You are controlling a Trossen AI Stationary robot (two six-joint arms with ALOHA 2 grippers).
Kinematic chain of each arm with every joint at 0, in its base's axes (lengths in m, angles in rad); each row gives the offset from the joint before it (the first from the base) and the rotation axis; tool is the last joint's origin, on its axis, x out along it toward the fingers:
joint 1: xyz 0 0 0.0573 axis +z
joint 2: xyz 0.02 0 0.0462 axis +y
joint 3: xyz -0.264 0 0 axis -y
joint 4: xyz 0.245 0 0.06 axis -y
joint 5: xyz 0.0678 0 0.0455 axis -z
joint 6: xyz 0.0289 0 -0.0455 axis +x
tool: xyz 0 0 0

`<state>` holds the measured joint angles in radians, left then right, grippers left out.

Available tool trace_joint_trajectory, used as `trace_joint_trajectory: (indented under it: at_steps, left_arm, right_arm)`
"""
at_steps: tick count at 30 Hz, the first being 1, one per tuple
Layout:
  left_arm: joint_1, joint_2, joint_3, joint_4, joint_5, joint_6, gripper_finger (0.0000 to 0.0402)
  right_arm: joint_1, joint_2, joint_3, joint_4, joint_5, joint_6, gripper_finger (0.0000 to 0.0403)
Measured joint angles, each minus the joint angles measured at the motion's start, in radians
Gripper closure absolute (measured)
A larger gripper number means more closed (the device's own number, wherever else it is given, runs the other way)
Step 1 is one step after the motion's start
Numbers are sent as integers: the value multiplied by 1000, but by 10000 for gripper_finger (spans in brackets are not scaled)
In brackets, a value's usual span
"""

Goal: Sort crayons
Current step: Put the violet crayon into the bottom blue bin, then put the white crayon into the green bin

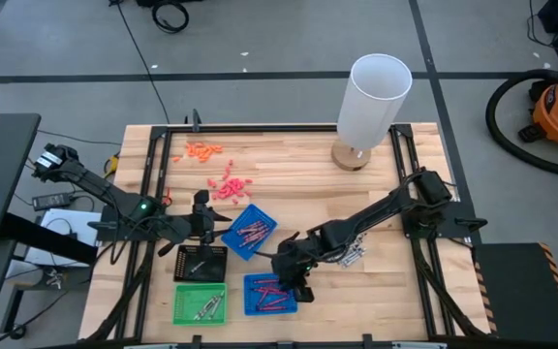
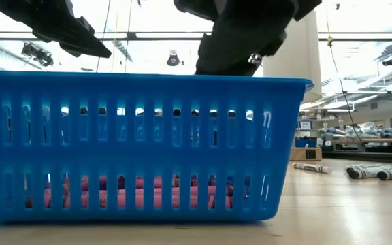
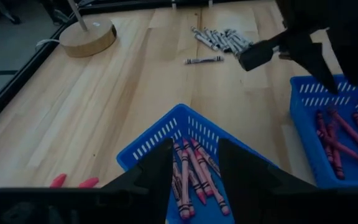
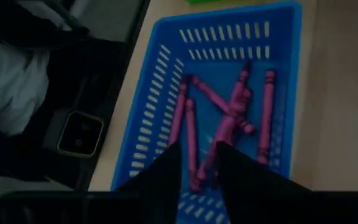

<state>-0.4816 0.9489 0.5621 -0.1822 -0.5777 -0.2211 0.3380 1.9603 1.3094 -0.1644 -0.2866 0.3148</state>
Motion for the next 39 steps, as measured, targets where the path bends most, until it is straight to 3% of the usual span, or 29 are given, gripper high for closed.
trace_joint_trajectory:
  at_steps: [5, 12, 19, 28, 39]
  left_arm:
    - [0, 0, 0, 0, 0, 3, 264]
    - [0, 0, 0, -7, 0, 4, 264]
    - [2, 0, 0, -6, 0, 7, 264]
    - [1, 0, 0, -6, 0, 7, 264]
    - [1, 0, 0, -8, 0, 7, 264]
  right_arm:
    - [-16, -45, 1, -98, 17, 11, 263]
    - [-29, -135, 1, -429, 278, 84, 265]
    - [-83, -132, -27, -709, 377, 270, 266]
    - [-174, -160, -164, -695, 314, 386, 266]
    - [-196, -166, -245, -621, 259, 435, 266]
